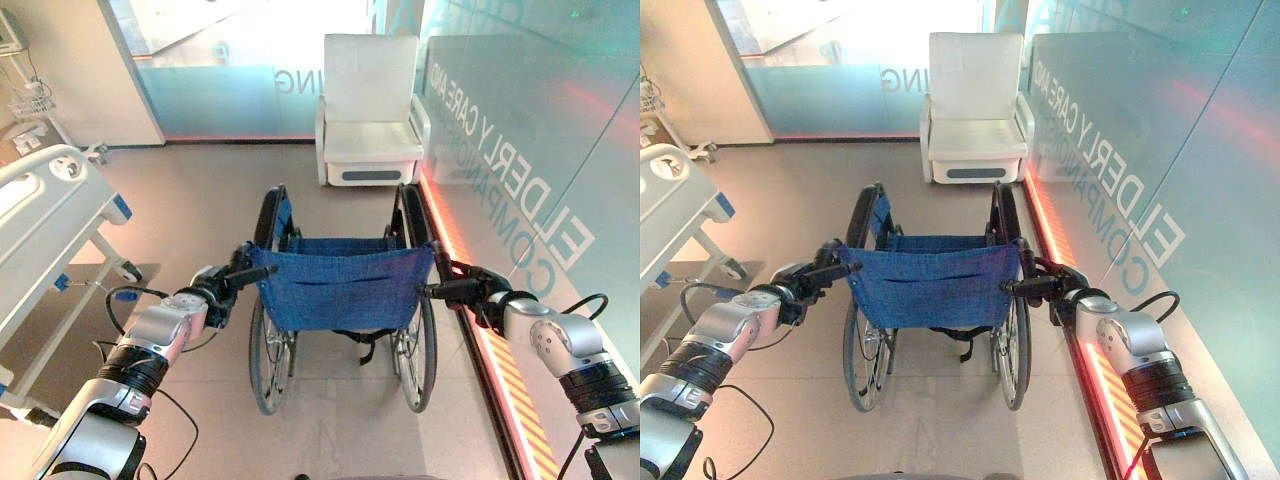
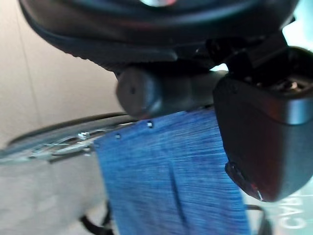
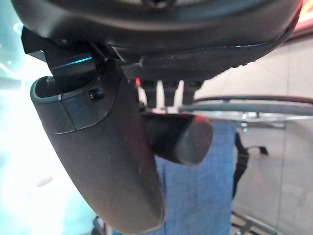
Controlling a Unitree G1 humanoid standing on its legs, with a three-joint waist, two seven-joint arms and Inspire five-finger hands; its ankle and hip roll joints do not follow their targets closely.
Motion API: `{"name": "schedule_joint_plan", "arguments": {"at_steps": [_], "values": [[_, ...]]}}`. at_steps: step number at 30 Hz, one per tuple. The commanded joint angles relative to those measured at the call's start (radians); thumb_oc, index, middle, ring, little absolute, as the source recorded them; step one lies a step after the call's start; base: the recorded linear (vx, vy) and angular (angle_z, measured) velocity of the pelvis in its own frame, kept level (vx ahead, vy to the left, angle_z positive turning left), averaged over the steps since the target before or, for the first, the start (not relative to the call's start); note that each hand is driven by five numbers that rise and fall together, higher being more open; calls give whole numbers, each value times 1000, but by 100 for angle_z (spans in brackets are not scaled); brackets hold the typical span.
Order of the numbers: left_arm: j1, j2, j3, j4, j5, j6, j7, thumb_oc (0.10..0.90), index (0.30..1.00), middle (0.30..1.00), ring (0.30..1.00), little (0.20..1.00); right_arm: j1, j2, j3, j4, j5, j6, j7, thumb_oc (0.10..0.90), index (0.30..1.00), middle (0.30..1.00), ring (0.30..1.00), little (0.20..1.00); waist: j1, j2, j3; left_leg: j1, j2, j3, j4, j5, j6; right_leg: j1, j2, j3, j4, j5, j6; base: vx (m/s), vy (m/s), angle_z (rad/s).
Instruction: Push the wheelchair next to the bed
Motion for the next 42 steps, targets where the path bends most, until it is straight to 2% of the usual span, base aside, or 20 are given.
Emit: {"name": "schedule_joint_plan", "arguments": {"at_steps": [1, 3, 4, 5, 6, 7, 8, 11, 17, 22, 25, 29, 34, 42], "values": [[-219, -3, 15, -125, -31, -255, 21, 800, 900, 900, 900, 900, -157, 94, 74, -73, 88, -105, 173, 800, 900, 900, 900, 900, 34, 0, -1, 36, -124, 2, 11, -141, 51, -21, 44, -9, 8, -20, -33, 0, 0, 0], [-220, -5, 18, -152, -27, -265, -3, 800, 900, 900, 900, 900, -168, 90, 73, -74, 97, -98, 210, 800, 900, 900, 900, 900, 37, -1, -3, 36, -123, -2, 11, -142, 50, -19, 44, -10, 8, -22, -34, 0, 0, 0], [-219, -4, 18, -164, -18, -276, -18, 744, 815, 815, 815, 815, -171, 88, 74, -76, 106, -94, 241, 800, 900, 900, 900, 900, 38, -2, -4, 36, -124, -5, 11, -142, 51, -19, 44, -10, 8, -23, -35, 0, 0, 0], [-218, 3, 16, -183, -26, -297, -60, 569, 554, 554, 554, 554, -177, 82, 79, -81, 129, -62, 308, 573, 559, 559, 559, 559, 42, -4, -7, 36, -124, -10, 11, -144, 50, -18, 43, -13, 8, -25, -34, 0, 0, 0], [-216, 3, 17, -185, -25, -300, -68, 546, 519, 519, 519, 519, -178, 80, 80, -81, 133, -62, 317, 518, 476, 476, 476, 476, 43, -4, -7, 36, -124, -11, 11, -144, 49, -17, 43, -13, 9, -25, -35, 0, 0, 0], [-215, 6, 12, -199, -37, -320, -107, 400, 300, 300, 300, 300, -181, 75, 86, -83, 159, -51, 363, 400, 300, 300, 300, 300, 46, -6, -8, 37, -124, -14, 11, -145, 49, -16, 42, -15, 9, -26, -34, 0, 0, 0], [-212, 5, 6, -217, -49, -320, -163, 400, 300, 300, 300, 300, -181, 72, 94, -76, 181, -51, 413, 400, 300, 300, 300, 300, 51, -8, -11, 38, -125, -19, 11, -147, 48, -14, 41, -18, 8, -27, -33, 0, 0, 0], [-217, 7, -11, -233, -65, -319, -232, 400, 300, 300, 300, 300, -191, 65, 104, -54, 187, -59, 461, 400, 300, 300, 300, 300, 56, -10, -17, 41, -124, -22, 11, -150, 47, -10, 40, -22, 9, -29, -31, 0, 0, 0], [-262, 29, -42, -200, -113, -293, -282, 400, 300, 300, 300, 300, -233, 35, 121, 18, 205, -83, 497, 400, 300, 300, 300, 300, 57, -6, -36, 48, -127, -30, 11, -154, 45, -3, 39, -21, 5, -30, -26, 31, 19, -2], [-295, 49, -50, -170, -148, -263, -302, 400, 300, 300, 300, 300, -271, 26, 127, 34, 231, -87, 483, 400, 300, 300, 300, 300, 60, -2, -38, 52, -128, -33, 11, -156, 45, 2, 34, -25, 6, -34, -25, 8, 9, 2], [-311, 59, -60, -136, -159, -203, -349, 400, 300, 300, 300, 300, -293, 30, 133, 43, 264, -98, 468, 400, 300, 300, 300, 300, 64, 1, -42, 54, -129, -34, 11, -159, 47, 6, 33, -29, 5, -37, -24, 0, 0, 0], [-332, 65, -84, -94, -192, -171, -408, 400, 300, 300, 300, 300, -321, 35, 143, 70, 324, -113, 434, 400, 300, 300, 300, 300, 67, 6, -47, 55, -131, -37, 11, -161, 48, 9, 33, -29, 3, -40, -24, 0, 0, 0], [-343, 56, -99, -81, -219, -153, -411, 400, 300, 300, 300, 300, -335, 59, 143, 94, 361, -128, 403, 400, 300, 300, 300, 300, 72, 10, -51, 57, -131, -37, 11, -163, 50, 14, 30, -36, 3, -44, -23, 4, 2, -1], [-317, 23, -77, -70, -270, -116, -349, 400, 300, 300, 300, 300, -331, 93, 155, 96, 369, -137, 409, 400, 300, 300, 300, 300, 84, 6, -56, 65, -132, -32, 11, -167, 53, 23, 21, -56, 3, -47, -20, 4, 1, 0]]}}
